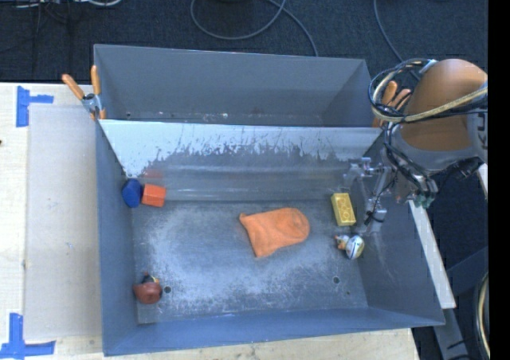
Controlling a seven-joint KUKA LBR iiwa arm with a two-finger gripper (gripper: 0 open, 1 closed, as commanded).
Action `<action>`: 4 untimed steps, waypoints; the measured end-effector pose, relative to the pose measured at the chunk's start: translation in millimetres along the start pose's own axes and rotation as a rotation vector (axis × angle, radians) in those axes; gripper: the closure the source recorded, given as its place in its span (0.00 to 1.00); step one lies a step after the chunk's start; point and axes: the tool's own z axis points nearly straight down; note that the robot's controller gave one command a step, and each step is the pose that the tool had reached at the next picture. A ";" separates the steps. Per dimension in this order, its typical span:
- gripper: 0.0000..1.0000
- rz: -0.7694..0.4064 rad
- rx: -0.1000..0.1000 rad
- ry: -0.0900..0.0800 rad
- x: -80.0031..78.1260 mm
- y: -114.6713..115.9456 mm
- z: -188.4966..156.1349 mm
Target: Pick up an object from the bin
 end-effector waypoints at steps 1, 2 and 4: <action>0.00 -0.003 0.001 -0.006 -1.3 0.7 -4.9; 0.00 -0.106 0.000 -0.001 17.2 54.8 -0.2; 0.00 -0.219 -0.001 0.001 11.1 128.4 8.7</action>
Offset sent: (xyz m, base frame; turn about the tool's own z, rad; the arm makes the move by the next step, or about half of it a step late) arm -0.0262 0.0852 -0.0014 -0.1685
